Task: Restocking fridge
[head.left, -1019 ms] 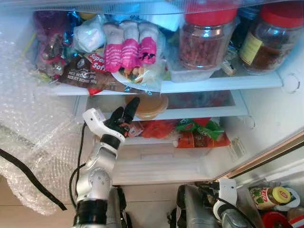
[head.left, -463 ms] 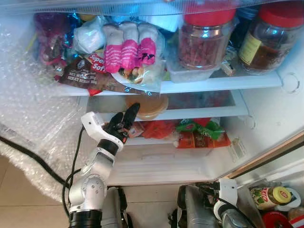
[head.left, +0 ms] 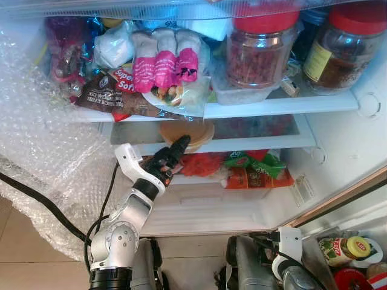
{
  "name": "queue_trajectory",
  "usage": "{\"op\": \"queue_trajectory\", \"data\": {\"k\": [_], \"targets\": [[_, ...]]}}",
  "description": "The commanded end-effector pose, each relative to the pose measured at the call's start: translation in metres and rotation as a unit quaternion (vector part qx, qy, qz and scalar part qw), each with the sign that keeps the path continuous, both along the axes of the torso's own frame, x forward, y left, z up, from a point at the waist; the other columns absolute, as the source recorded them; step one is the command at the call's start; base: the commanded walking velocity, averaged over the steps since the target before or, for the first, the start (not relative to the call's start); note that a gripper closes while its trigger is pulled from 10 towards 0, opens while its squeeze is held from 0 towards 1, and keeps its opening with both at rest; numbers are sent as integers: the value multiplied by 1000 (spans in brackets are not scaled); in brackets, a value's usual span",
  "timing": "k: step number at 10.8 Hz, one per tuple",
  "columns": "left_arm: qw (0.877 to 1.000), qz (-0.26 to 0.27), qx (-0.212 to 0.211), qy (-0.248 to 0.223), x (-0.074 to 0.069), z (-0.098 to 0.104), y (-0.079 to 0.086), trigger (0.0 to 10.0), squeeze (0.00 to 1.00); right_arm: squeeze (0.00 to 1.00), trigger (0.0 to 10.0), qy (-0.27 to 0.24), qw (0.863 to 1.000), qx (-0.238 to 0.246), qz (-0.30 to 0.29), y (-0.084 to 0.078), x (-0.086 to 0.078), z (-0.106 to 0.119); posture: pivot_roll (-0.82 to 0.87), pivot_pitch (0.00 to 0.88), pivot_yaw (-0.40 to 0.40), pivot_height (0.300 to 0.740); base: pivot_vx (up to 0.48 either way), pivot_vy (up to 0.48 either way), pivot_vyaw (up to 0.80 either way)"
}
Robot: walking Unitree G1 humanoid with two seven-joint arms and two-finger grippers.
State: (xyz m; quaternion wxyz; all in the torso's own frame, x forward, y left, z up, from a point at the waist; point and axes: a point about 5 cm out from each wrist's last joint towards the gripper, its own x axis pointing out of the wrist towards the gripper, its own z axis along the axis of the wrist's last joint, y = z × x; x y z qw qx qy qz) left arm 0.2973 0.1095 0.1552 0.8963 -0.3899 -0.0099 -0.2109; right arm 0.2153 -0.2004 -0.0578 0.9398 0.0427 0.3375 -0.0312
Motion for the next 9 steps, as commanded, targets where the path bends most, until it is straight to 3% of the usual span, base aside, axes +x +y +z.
{"op": "queue_trajectory", "data": {"k": [1, 9], "targets": [[1000, -9, 4, 3, 2, -1, -4, 10000, 0, 0, 10000, 105, 994, 10, 14, 11, -44, -29, -72, 226, 64, 606, 0, 0, 0], [1000, 7, -9, -4, 35, -4, -10, 10000, 0, 0, 10000, 104, 994, 10, 12, 12, -42, -28, -87, 228, 67, 606, 0, 0, 0]]}}
